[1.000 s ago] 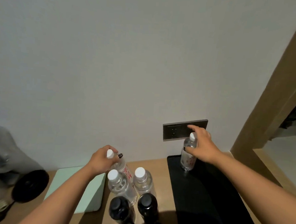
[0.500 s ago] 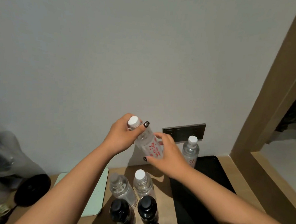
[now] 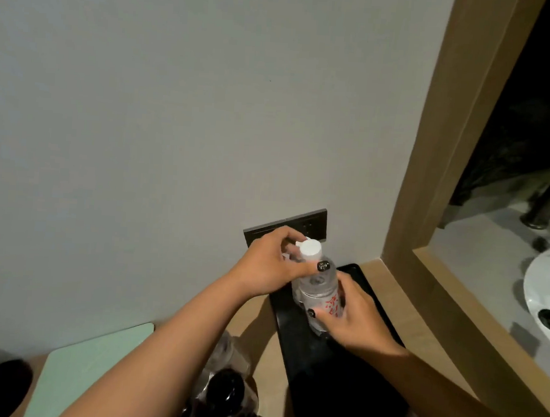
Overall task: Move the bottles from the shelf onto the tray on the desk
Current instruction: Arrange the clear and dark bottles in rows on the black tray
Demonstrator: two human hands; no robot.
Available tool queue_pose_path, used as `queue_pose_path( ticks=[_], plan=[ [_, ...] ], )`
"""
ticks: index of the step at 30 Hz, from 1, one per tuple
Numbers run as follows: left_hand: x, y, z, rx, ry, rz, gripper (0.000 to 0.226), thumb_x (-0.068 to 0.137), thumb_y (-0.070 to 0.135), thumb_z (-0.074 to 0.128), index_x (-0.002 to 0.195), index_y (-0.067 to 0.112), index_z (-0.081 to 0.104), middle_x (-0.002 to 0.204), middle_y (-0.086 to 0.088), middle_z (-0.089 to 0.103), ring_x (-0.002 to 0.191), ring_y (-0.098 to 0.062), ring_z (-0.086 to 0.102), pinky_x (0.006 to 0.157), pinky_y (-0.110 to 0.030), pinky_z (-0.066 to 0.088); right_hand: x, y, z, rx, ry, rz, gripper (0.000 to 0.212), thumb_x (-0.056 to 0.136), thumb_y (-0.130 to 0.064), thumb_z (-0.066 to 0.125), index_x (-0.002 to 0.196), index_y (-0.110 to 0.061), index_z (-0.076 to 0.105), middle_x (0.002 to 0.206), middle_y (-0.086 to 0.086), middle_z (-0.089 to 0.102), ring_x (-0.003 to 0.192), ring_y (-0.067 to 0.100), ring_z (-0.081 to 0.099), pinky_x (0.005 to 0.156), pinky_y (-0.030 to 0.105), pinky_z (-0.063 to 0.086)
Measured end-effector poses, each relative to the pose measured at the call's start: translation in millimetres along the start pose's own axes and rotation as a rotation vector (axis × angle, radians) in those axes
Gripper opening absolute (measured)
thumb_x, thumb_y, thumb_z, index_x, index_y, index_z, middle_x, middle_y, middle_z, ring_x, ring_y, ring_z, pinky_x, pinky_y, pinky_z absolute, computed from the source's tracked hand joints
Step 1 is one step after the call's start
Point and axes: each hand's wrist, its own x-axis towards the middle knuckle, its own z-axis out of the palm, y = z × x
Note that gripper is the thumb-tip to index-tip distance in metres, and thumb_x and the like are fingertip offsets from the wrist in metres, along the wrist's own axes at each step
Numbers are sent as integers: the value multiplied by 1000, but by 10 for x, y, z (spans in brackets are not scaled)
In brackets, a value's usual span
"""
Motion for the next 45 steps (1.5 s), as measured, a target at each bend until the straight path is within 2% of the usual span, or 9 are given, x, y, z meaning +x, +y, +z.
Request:
queue_pose_path(
  ticks=[3,5,8,10,17,21,26,34,45],
  plan=[
    [163,-49,80,-18,155,-29,42,76,32,76,113,21,59,96,4,66,84,-11,64,81,-28,54,109,198,-131,38,47,98,68,77,-24,75,135,-27,39,121,-9,53,107,4,49,97,26,40],
    [268,-120,131,99,193,-19,44,79,27,74,118,24,56,108,3,62,94,-12,61,87,-29,52,234,313,-236,5,57,116,62,80,-20,73,133,-22,41,115,-7,51,101,5,46,91,22,35],
    [387,-253,247,258,66,-4,59,78,26,74,131,28,48,128,0,57,117,-16,54,99,-35,46,439,437,-350,-16,5,125,54,82,-18,71,129,-15,45,115,-1,55,98,9,48,91,22,37],
    [437,-336,342,332,-8,-2,68,77,27,75,136,30,42,134,-1,54,122,-20,51,100,-37,45,552,549,-327,-27,49,104,53,79,-18,74,126,-14,49,111,0,57,97,12,53,92,28,45],
    [542,-501,517,411,61,38,61,78,29,74,128,31,40,126,-1,53,112,-24,54,87,-33,47,878,864,-72,87,98,126,43,79,-14,72,117,-17,52,113,2,61,107,18,58,85,23,47],
    [570,-544,523,380,78,51,62,76,29,75,128,31,41,120,0,53,108,-21,54,81,-25,41,926,964,79,114,170,140,67,74,-16,77,131,-17,42,130,5,52,119,18,50,94,26,41],
    [558,-597,561,356,99,47,67,76,27,76,133,31,40,124,0,52,112,-20,52,86,-24,39,996,1027,224,85,240,129,74,65,-18,83,128,-13,45,128,9,52,119,22,49,94,26,37],
    [546,-597,565,329,97,57,68,77,24,76,134,30,40,128,1,50,116,-14,47,89,-18,32,1088,1076,249,185,198,129,75,68,-17,81,131,-23,41,128,3,55,119,20,52,99,37,48],
    [534,-612,607,301,113,56,66,79,21,74,134,30,39,128,0,49,117,-14,46,91,-20,33,1102,1094,255,142,190,133,75,71,-15,79,133,-19,38,132,6,51,122,21,50,95,27,41]
  ],
)
